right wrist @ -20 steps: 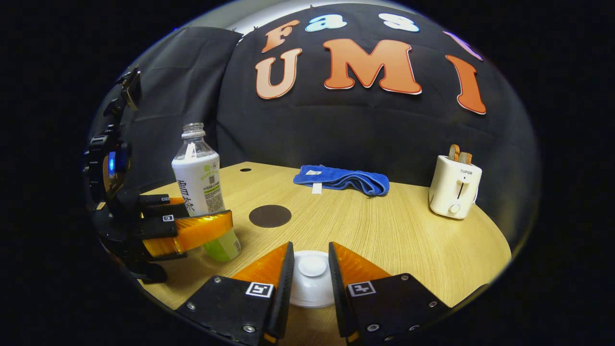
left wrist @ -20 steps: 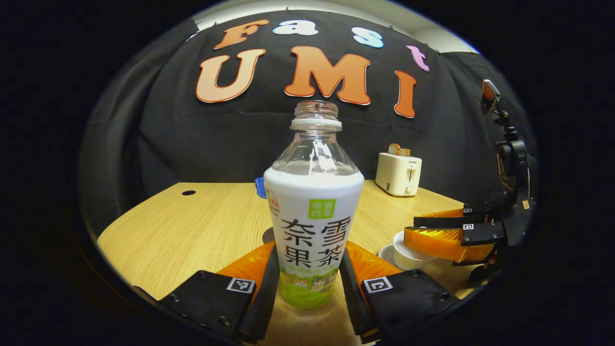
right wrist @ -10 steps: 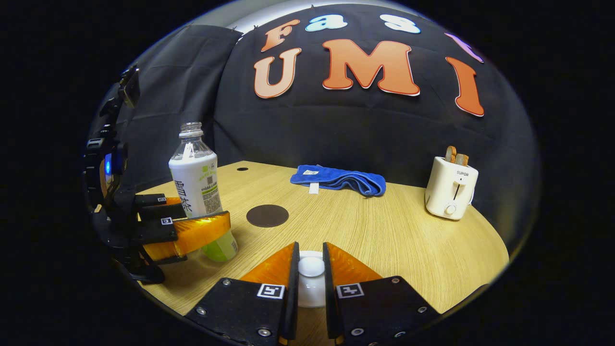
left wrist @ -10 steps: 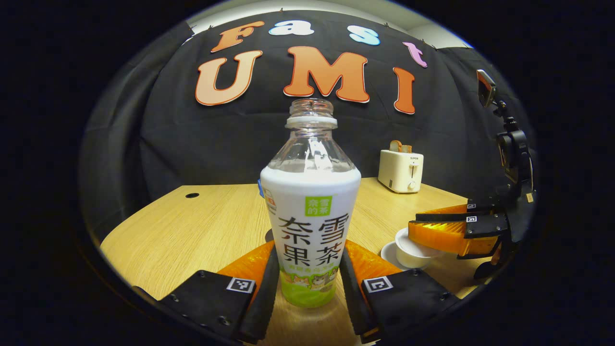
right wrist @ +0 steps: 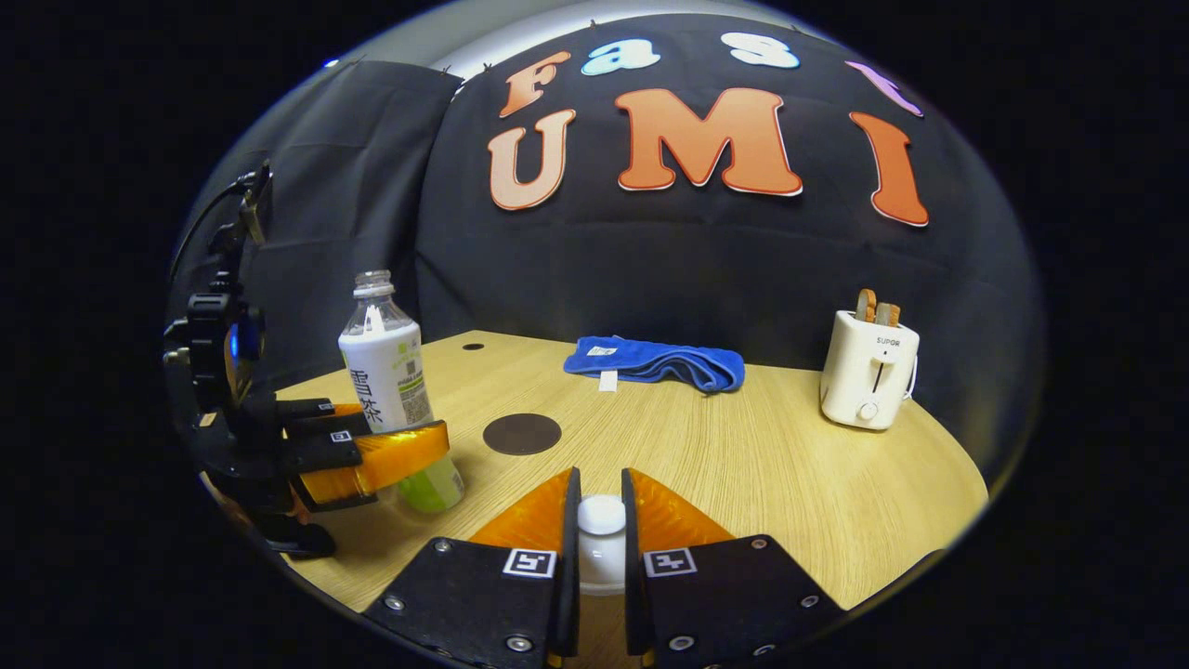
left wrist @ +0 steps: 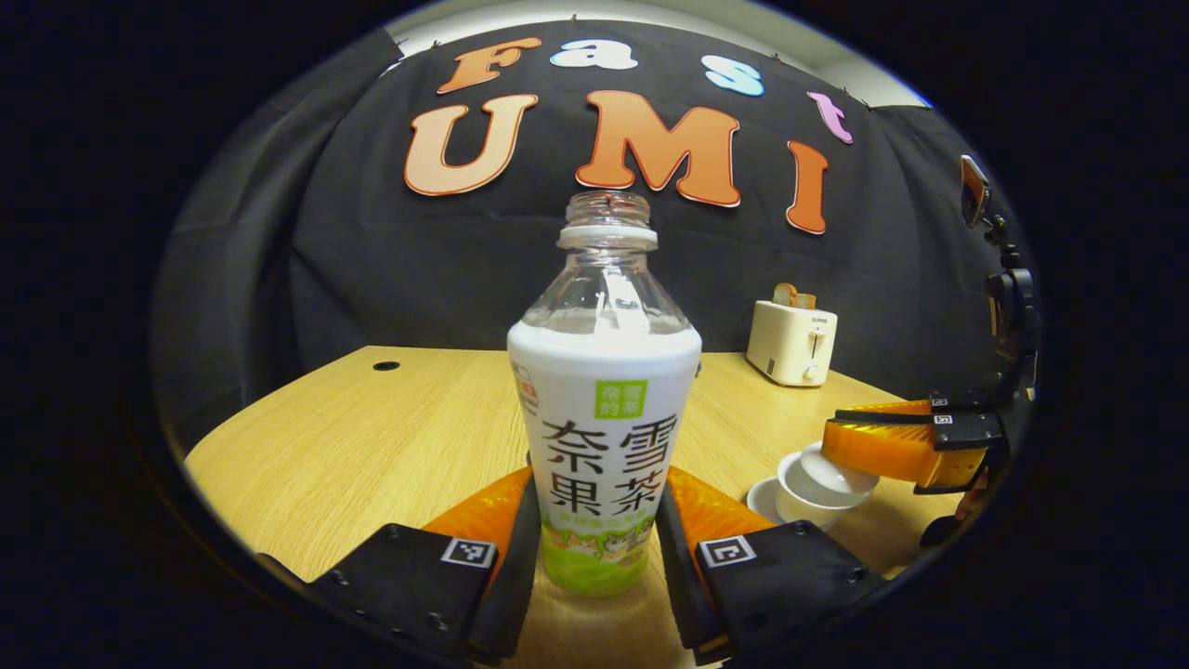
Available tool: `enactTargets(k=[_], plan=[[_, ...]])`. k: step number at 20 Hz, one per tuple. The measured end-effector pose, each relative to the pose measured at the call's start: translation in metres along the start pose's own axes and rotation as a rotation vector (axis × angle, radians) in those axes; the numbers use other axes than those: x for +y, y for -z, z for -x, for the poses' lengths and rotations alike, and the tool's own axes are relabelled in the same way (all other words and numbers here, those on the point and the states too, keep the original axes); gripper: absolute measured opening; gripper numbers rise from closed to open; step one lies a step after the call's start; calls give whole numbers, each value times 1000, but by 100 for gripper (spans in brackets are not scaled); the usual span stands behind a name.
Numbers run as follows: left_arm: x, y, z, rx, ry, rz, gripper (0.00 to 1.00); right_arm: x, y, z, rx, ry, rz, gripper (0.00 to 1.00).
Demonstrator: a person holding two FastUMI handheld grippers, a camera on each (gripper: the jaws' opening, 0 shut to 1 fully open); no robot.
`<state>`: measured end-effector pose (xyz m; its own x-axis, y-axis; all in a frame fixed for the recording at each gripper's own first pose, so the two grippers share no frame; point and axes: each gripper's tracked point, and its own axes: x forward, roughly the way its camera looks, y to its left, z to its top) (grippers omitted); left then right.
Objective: Open the teacup lid with one hand, grasp the water bottle and pour water into the teacup with the other hand; after pouring, place the water bottle on the coaster and then close the teacup lid.
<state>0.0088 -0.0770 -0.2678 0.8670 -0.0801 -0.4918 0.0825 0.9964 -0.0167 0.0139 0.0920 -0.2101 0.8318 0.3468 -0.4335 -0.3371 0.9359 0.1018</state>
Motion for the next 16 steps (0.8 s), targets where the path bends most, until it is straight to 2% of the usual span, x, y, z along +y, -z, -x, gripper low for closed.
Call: enactTargets(k=[2, 6, 8, 16], plan=[[4, 1, 0, 14, -19, -21, 63, -8, -4, 6, -14, 16, -6, 20], [13, -3, -3, 30, -48, -128, 65, -27, -15, 21, -44, 54, -10, 20], [18, -6, -3, 32, -69, -179, 63, -38, -20, 29, -63, 79, -11, 20], [23, -19, -6, 40, -130, -502, 65, -77, -17, 53, -70, 159, -38, 20]])
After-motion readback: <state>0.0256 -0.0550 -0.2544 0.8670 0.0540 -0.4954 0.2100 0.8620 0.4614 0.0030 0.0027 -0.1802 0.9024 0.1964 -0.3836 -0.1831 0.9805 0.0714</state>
